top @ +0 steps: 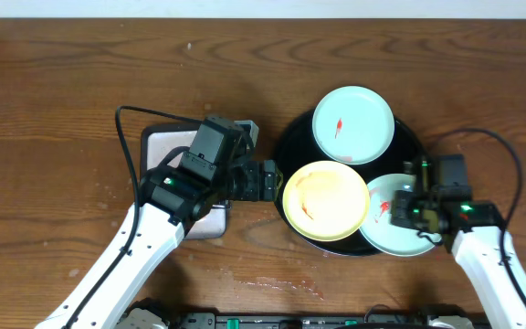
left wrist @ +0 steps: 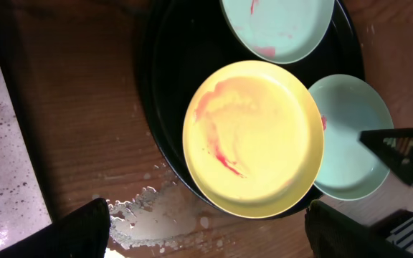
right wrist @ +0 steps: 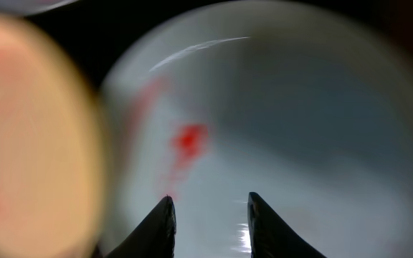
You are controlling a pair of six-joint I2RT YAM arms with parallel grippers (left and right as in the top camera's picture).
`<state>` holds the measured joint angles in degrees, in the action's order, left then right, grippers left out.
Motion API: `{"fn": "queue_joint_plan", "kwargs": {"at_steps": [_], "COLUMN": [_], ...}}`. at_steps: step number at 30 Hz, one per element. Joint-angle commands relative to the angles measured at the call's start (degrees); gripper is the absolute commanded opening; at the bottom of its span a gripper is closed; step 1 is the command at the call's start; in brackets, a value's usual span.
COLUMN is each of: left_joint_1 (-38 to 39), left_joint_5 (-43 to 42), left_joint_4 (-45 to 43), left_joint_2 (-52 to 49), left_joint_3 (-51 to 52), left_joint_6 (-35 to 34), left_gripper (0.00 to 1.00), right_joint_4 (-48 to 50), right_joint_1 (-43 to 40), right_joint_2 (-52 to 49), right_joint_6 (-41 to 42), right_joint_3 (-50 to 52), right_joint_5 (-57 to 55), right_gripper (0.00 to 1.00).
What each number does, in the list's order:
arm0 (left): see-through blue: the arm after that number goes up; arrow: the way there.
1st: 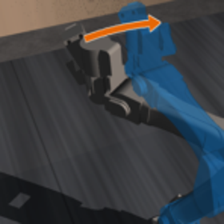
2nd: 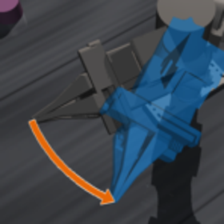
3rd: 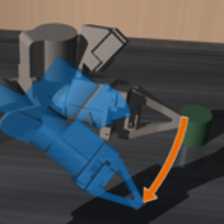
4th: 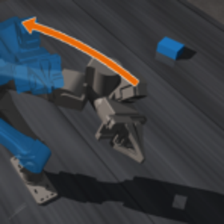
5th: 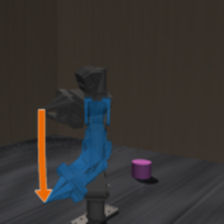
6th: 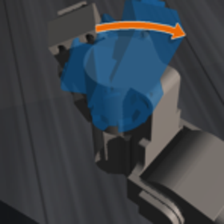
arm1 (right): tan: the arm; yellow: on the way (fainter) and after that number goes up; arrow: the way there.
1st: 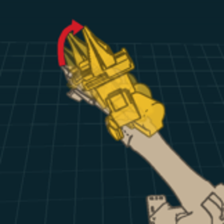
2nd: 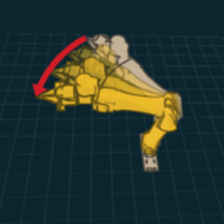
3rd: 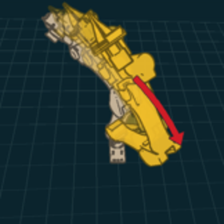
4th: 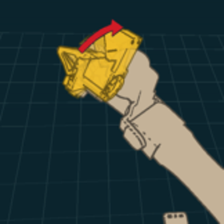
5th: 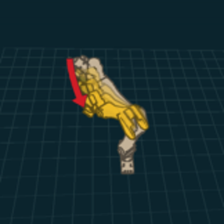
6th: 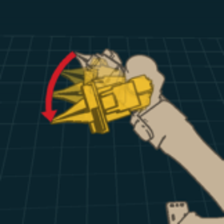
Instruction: Clean dirty plates on tray and stack at the side
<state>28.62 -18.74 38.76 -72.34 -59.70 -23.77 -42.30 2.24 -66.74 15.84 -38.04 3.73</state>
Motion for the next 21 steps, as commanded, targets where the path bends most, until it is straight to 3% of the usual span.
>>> {"fn": "queue_joint_plan", "kwargs": {"at_steps": [1, 11, 15, 21], "left_joint_1": [0.1, 0.1, 0.1, 0.1], "left_joint_5": [0.0, 0.0, 0.0, 0.0], "left_joint_4": [0.2, 0.1, 0.1, 0.1], "left_joint_2": [-0.2, -0.2, -0.2, -0.2], "left_joint_3": [-1.2, -1.2, -1.2, -1.2], "left_joint_6": [1.0, 1.0, 1.0, 1.0], "left_gripper": [0.87, 0.88, 0.87, 0.87], "right_joint_4": [-1.0, -0.3, 0.0, 1.1], "right_joint_1": [-5.6, -19.4, -19.8, -19.8], "right_joint_2": [0.3, -0.2, -2.5, -5.4], "right_joint_6": [5.2, 9.2, 10.3, 9.1], "right_joint_3": [-0.8, 0.2, 1.6, 2.2], "right_joint_5": [-9.1, -9.3, -9.2, -3.6], "right_gripper": [0.31, 0.31, 0.23, 0.21]}}
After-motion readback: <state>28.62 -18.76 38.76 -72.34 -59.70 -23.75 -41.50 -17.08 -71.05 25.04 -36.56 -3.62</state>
